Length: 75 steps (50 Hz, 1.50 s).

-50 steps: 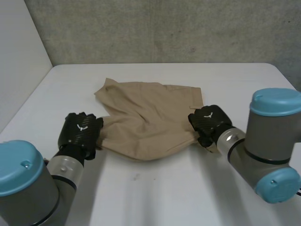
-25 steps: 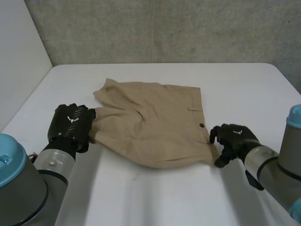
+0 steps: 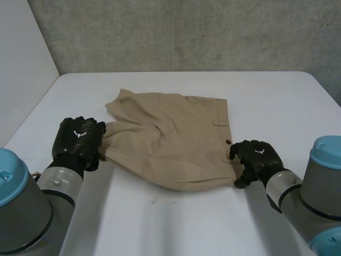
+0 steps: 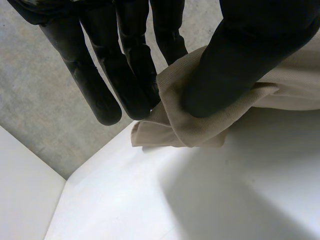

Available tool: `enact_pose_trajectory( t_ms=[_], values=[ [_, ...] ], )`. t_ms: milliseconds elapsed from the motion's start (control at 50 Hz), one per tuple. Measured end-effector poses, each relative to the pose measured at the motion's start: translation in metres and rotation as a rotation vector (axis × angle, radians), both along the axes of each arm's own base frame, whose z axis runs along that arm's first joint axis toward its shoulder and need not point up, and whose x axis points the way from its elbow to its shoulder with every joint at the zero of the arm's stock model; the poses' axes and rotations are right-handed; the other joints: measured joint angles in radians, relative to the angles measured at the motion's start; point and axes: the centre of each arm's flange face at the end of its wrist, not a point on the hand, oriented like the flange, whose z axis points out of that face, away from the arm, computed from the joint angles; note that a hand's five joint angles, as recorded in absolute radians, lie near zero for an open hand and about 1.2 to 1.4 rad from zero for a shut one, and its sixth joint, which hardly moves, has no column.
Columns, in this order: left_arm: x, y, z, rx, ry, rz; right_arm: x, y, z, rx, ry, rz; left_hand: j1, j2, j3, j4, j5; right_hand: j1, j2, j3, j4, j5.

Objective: Fold the shorts.

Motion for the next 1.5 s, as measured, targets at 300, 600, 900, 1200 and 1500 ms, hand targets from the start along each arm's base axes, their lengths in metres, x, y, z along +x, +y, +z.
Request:
enact_pose_trajectory(
  t_ms=[300,600,900,1200,1500],
  values=[
    [0.002,0.012,-0.009,0.093,-0.058,-0.021,0.006,-0.009,0.033,-0.127,-0.028,0.004,-0.478,-0.542,-0.528,-0.542,-0.485,0.404,0.572,0.586,0.595,0.553],
    [0.031,-0.008,0.01,0.168,-0.027,0.005,-0.003,0.002,0.029,-0.17,0.1,0.034,-0.674,-0.792,-0.776,-0.798,-0.745,0.404,0.572,0.586,0.595,0.553],
    [0.037,-0.005,-0.008,0.355,0.114,-0.008,-0.002,0.006,0.025,-0.153,0.102,0.039,-0.662,-0.756,-0.747,-0.753,-0.69,0.403,0.572,0.586,0.595,0.553],
    [0.029,0.003,-0.045,0.494,0.062,-0.025,-0.002,0.008,0.024,-0.151,0.102,0.043,-0.551,-0.649,-0.641,-0.644,-0.588,0.403,0.572,0.586,0.595,0.553],
    [0.028,-0.002,0.014,0.212,0.118,-0.001,0.001,0.005,0.054,-0.229,0.108,0.048,0.032,-0.006,-0.004,-0.005,0.006,0.403,0.572,0.586,0.595,0.553]
  ],
)
